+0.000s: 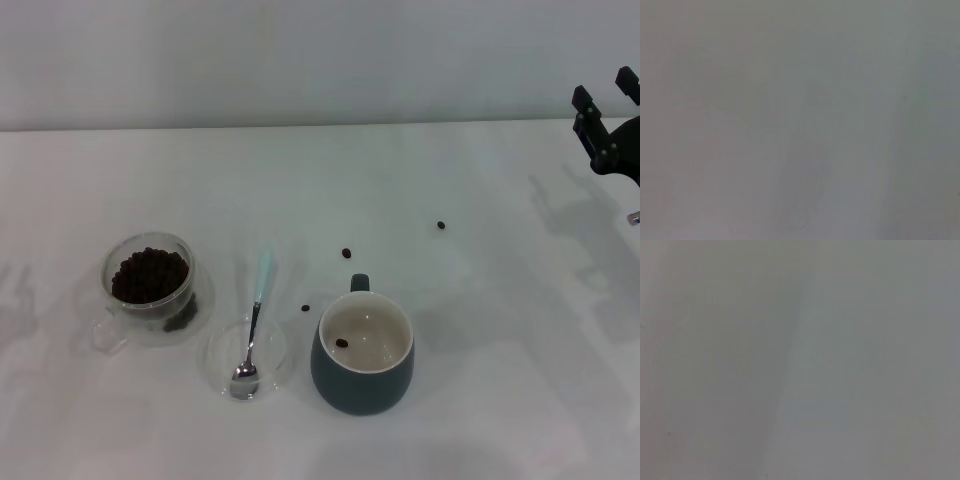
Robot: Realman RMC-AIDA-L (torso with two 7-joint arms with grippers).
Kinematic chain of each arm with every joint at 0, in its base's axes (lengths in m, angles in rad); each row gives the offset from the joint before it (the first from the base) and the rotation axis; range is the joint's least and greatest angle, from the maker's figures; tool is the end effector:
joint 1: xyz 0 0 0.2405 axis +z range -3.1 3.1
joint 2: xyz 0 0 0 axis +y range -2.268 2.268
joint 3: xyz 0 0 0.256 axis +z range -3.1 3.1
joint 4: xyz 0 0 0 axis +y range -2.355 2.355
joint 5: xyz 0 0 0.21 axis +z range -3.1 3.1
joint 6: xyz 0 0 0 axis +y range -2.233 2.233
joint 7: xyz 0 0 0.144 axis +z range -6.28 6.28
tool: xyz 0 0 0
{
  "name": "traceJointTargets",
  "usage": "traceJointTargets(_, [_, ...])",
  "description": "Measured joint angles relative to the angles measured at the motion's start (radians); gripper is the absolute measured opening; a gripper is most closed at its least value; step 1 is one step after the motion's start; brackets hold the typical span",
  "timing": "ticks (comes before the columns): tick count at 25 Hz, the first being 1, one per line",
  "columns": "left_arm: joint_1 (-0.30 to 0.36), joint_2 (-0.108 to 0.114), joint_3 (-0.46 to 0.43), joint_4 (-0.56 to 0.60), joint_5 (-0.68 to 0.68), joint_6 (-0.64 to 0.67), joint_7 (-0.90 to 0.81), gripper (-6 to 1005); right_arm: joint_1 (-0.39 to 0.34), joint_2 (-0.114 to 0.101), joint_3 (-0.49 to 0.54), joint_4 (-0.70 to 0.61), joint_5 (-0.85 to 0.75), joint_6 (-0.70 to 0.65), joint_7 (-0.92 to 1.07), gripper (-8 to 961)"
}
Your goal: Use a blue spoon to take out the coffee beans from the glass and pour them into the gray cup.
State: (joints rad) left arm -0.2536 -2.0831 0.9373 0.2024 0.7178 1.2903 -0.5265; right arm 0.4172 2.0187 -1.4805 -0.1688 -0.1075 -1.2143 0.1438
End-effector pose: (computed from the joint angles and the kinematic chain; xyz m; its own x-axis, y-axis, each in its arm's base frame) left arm -0.3685 0.2780 0.0200 0.6297 -0.0208 0.7766 0.7582 -0.2014 -0.6202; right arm 0.3328 0.3407 0.0296 0.8304 0.1629 -0.5328 -0.4988 -0.2087 -0.8412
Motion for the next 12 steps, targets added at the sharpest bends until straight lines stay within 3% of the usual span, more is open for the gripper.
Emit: traceJointTargets(12, [0.004,0.002,0.000,0.000,0.000,0.026,0.008,217,-0.001,0.001,-0.001,-0.001,0.000,-0.014,0.002,523])
